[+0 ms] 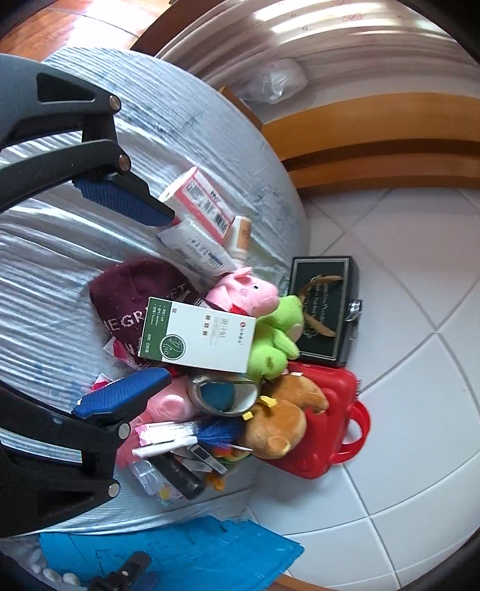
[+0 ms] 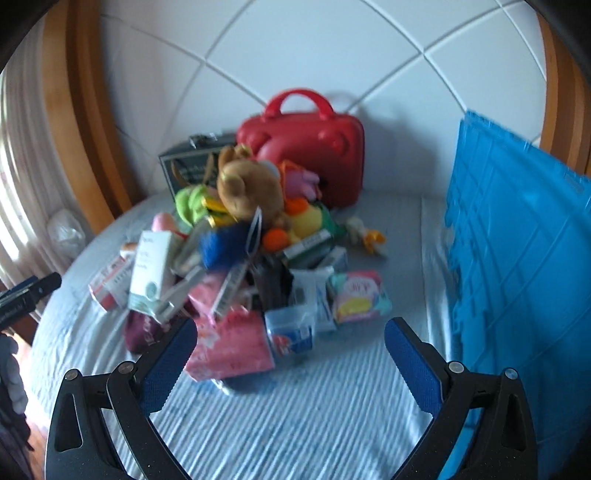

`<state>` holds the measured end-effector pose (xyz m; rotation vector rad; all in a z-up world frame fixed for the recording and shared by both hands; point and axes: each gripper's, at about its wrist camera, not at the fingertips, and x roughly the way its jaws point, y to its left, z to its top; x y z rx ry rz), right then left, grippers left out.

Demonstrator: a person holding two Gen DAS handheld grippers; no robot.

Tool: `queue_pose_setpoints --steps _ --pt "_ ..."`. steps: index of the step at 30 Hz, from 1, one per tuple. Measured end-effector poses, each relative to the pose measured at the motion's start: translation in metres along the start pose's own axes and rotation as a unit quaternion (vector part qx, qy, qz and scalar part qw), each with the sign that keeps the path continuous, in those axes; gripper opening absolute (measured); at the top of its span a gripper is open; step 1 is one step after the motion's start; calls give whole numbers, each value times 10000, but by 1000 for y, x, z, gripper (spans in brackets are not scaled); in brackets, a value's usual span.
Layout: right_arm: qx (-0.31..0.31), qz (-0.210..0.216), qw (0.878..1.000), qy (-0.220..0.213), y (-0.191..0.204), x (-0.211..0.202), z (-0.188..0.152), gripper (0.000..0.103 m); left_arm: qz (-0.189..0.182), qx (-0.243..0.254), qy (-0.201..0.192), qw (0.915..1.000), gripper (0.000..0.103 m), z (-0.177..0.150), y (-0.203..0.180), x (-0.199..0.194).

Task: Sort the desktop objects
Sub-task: 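Move both grippers back to the pile toward the white patch box, then grasp white patch box with left gripper while right gripper grasps clear plastic case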

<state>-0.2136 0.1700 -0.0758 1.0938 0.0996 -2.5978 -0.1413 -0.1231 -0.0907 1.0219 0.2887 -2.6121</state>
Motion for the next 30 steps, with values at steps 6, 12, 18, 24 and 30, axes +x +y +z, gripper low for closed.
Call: queue_pose_setpoints --steps 6,12,18,24,30 --pt "156 -133 9994 279 -6 36 -21 103 -182 294 233 9991 79 0 -19 55" --pt "216 -107 9984 508 -10 67 -20 103 -345 454 580 9967 79 10 -35 112" --pt "300 -34 9964 796 -11 110 -17 103 -400 467 905 9940 79 14 -38 160" --pt "313 55 9944 1011 -11 144 -15 103 -629 502 1049 9912 84 14 -52 182" --pt "352 157 9936 1066 -14 160 -16 103 -528 550 1144 9905 80 5 -55 187"
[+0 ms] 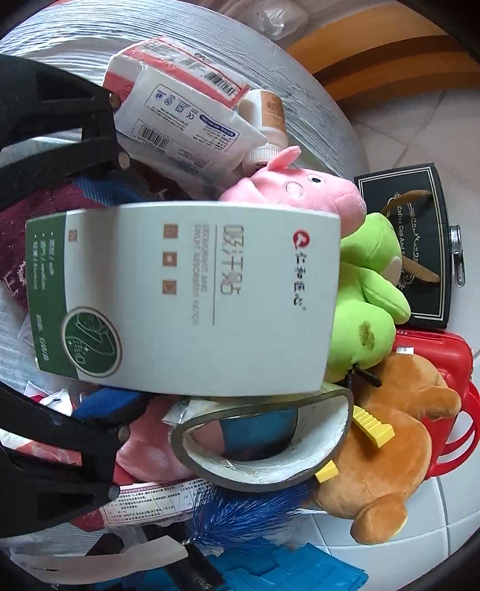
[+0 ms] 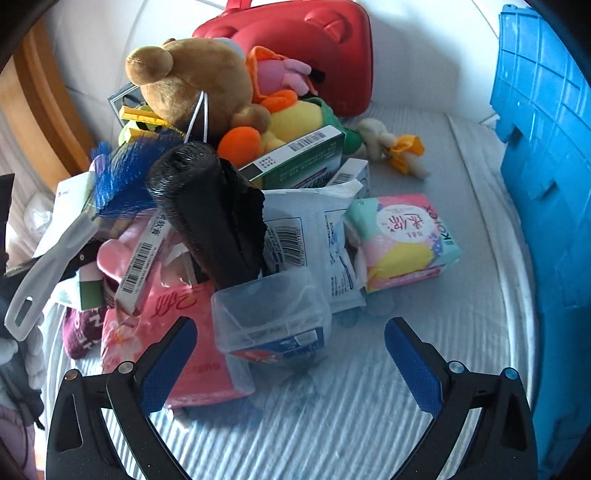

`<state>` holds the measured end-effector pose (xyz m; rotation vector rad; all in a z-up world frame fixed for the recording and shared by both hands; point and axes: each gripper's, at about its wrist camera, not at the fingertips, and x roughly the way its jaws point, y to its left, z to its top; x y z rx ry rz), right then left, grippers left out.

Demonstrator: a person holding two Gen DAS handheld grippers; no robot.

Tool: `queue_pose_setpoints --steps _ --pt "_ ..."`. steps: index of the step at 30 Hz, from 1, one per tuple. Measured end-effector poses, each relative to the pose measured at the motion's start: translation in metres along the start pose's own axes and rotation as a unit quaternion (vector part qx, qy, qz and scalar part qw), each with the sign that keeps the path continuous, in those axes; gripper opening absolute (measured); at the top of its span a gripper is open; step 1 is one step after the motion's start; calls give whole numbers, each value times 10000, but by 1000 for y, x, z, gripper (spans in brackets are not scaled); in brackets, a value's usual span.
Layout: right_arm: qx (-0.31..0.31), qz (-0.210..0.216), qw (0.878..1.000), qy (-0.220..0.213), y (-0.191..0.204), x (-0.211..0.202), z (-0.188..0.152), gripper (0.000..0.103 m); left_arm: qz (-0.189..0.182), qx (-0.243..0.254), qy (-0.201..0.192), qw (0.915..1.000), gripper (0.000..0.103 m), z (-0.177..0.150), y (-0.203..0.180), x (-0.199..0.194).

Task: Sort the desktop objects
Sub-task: 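Grasp white patch box with left gripper while right gripper grasps clear plastic case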

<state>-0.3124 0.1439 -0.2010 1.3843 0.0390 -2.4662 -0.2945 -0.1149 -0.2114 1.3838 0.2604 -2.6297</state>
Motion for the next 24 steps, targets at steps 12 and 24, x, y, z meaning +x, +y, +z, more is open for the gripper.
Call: queue_pose_setpoints --steps 12,24 --pt "-131 -59 9997 -216 7 -13 0 62 105 -86 -351 9993 79 -21 11 -53" --pt "-406 15 9885 -1459 32 -136 3 62 -199 109 -1465 9889 79 -27 -12 -169"
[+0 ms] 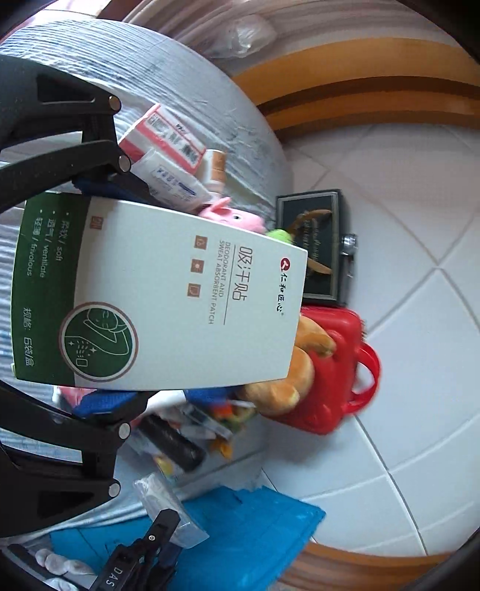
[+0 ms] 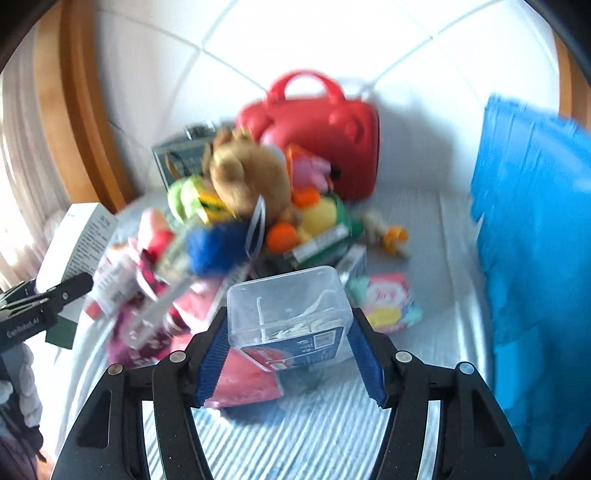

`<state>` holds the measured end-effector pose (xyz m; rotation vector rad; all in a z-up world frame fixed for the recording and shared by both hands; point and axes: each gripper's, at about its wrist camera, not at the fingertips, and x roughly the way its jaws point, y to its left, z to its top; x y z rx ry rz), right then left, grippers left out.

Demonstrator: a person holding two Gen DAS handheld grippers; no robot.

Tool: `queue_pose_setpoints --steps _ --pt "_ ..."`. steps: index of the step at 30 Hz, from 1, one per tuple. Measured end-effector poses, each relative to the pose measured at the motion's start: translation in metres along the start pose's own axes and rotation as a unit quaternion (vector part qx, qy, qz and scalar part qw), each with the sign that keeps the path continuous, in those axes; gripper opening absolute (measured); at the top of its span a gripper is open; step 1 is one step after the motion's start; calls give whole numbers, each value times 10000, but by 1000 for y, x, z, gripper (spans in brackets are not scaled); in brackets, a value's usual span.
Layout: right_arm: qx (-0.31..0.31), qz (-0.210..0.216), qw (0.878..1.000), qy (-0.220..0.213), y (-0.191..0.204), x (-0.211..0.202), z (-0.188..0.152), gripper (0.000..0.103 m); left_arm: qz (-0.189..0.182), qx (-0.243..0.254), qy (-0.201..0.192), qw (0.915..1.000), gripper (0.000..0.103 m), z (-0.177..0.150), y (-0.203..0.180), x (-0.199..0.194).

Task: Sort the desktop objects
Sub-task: 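Grasp white patch box with left gripper while right gripper grasps clear plastic case, then carry white patch box and clear case over the blue bin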

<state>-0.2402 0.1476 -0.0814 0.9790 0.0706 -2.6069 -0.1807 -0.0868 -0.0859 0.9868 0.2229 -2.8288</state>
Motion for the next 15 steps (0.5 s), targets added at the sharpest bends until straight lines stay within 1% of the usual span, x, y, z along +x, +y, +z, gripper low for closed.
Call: queue_pose_setpoints --steps 4,6,9,11,15 --pt "-51 -35 9990 -441 1 -45 11 62 -139 117 -313 9993 79 7 -18 -37" --pt "-99 -121 9979 -635 1 -66 16 62 -201 165 -442 9987 79 9 -31 -54" --pt "-128 -122 9956 -916 -3 -99 20 62 -307 222 -634 9973 79 12 -49 -74" --pt "-167 -139 9937 -1104 -7 -119 22 62 -386 266 -757 9960 79 13 -63 -85" --pt "-208 -273 9890 -1440 -22 -161 29 62 -581 426 -991 9925 79 20 -106 -105"
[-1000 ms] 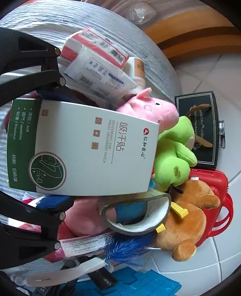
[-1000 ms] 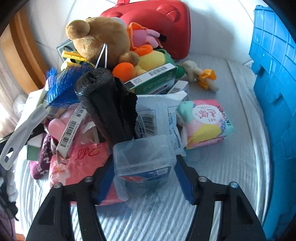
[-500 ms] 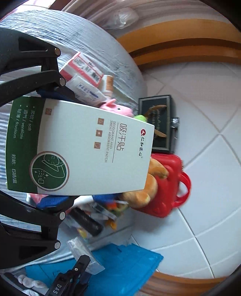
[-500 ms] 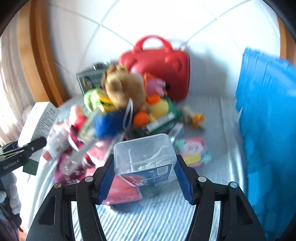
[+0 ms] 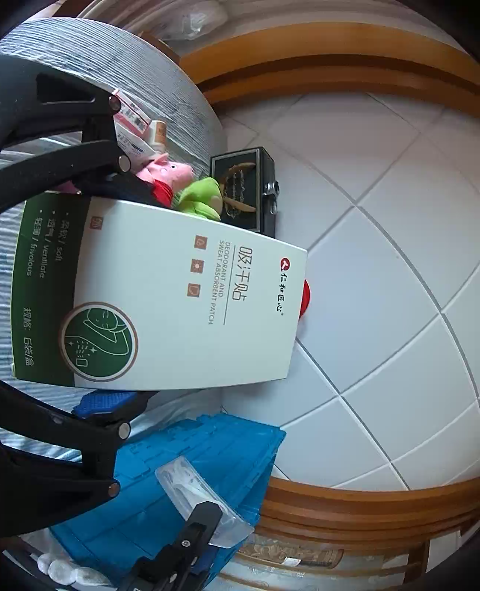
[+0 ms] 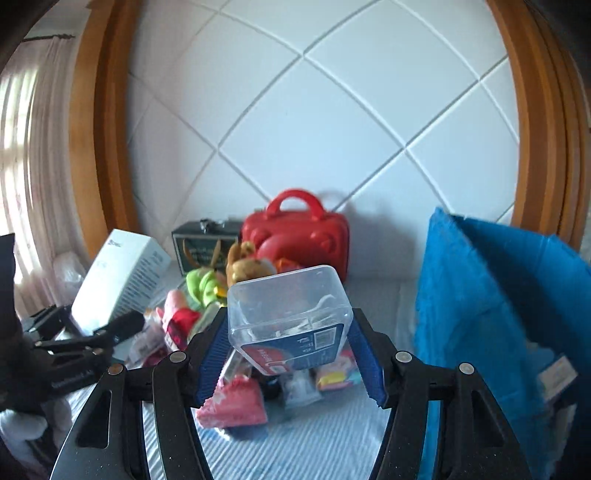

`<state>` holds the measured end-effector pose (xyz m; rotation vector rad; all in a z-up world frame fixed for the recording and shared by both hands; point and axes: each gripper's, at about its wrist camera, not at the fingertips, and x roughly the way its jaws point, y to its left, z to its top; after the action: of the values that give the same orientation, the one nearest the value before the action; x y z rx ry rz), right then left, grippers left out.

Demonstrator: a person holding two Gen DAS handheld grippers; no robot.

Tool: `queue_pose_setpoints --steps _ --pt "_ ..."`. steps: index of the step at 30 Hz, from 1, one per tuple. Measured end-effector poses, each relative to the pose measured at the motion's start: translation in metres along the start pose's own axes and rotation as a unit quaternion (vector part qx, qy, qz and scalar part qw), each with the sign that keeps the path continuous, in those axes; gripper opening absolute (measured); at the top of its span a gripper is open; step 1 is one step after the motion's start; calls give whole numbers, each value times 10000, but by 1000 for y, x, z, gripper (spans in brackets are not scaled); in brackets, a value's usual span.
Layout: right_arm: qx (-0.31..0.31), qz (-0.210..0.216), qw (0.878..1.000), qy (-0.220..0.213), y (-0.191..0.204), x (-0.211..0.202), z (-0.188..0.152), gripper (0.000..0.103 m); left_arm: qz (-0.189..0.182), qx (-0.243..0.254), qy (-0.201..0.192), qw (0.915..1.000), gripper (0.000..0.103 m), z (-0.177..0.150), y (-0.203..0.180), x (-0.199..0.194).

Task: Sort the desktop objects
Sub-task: 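Carry white patch box and clear case over the blue bin, then open both grippers to drop patch box and clear case into bin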

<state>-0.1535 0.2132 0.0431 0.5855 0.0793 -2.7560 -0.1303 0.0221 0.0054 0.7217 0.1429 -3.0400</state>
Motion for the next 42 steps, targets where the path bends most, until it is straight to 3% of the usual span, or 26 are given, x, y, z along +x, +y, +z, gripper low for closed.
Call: queue_pose_setpoints --steps 7,13,17,20,26,30,33,38,42 --pt "-30 -421 9980 -470 -59 -61 32 62 -469 366 -268 9979 79 26 -97 -9" --pt "138 -799 9949 -600 -141 -96 61 62 -724 692 -431 9940 79 51 -185 -12" --pt "38 -1098 9924 -550 -199 -102 80 62 -995 848 -315 9909 79 70 -242 -6" --pt "54 -1244 9916 -350 -246 -96 91 62 -1258 831 50 9885 79 86 -284 13" --pt "192 -1671 9852 331 -342 -56 90 62 -1461 1049 1084 9777 79 109 -377 80" --pt "568 -1813 9763 1034 -398 -8 61 62 -1217 1272 1732 9690 79 103 -427 140" --pt "838 -1869 9677 1467 -424 24 31 62 -1015 1302 2247 9603 79 86 -443 185" --pt "1085 -1704 9437 2620 -442 72 -12 61 -513 1560 2813 9455 79 45 -452 234" --pt "1091 -1670 9323 3018 -446 92 -25 61 -683 1647 3046 9357 79 34 -458 233"
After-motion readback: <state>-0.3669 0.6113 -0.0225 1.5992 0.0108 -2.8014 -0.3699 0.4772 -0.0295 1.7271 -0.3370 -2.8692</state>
